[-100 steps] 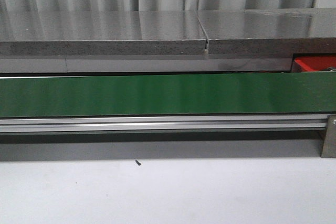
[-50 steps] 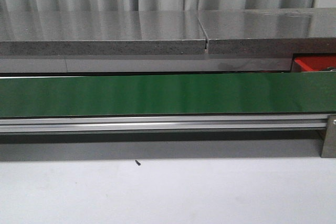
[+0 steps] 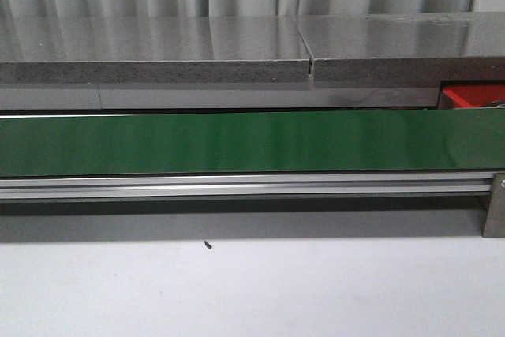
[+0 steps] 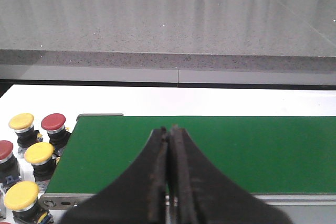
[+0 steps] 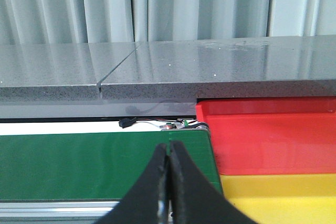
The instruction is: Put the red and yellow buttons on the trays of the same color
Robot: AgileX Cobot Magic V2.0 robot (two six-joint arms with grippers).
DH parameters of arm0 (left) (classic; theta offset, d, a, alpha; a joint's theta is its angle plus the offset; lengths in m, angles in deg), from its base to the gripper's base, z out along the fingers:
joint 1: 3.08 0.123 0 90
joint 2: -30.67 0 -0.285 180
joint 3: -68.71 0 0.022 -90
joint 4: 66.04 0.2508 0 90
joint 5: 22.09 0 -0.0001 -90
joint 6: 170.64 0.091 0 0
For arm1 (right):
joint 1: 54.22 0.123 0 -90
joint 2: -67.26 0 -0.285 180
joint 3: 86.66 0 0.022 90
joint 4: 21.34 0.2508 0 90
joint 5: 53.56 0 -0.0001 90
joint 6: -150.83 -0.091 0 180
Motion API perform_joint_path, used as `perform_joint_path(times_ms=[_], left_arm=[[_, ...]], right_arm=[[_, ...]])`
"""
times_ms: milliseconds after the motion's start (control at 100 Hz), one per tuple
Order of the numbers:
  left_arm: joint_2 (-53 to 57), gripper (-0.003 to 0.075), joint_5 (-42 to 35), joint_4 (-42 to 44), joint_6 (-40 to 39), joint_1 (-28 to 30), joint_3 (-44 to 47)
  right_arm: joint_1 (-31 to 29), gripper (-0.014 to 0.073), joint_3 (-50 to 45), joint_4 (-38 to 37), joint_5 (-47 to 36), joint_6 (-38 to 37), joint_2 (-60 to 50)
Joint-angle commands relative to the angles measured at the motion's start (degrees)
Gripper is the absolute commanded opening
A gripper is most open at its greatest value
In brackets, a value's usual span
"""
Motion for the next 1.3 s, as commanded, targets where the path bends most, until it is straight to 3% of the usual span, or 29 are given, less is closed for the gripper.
perform_joint_path(times_ms=[0,230,300,370,520,610,830,1290], left_arm=[[-4.56,-0.0019,-3.45,-0.77,-0.08,0.11,-4.13],[-13.03,-0.0015,-3.65,-0.91,-0.08,0.11,-7.49],[-14.46,0.0028,-3.54,-0.91,-0.08,0.11,-7.99],[-15.54,0.013,-3.44,-0.91,-0.08,0.11,-8.34],[-16.13,0.0445,-3.44,-0.25,-0.08,0.11,-8.44],[-16.13,0.0542,-2.95,1.22,-0.08,0.11,-8.44],[-16.81,0.0547,3.37,3.33,-3.39,2.73,-11.2],[-28.23,0.0547,19.63,-1.7,-4.88,22.09,-22.77]], right_arm=[[-0.05,-0.0115,0.03,-0.68,-4.36,0.17,-0.99],[-0.05,-0.0115,0.03,-0.68,-4.36,0.17,-0.99],[-0.05,-0.0115,0.03,-0.68,-4.36,0.17,-0.99],[-0.05,-0.0115,0.03,-0.68,-4.36,0.17,-0.99],[-0.05,-0.0115,0.03,-0.68,-4.36,0.17,-0.99],[-0.05,-0.0115,0.03,-0.68,-4.36,0.17,-0.99],[-0.05,-0.0115,0.03,-0.68,-4.36,0.17,-0.99],[-0.05,-0.0115,0.03,-0.68,-4.36,0.17,-0.99]])
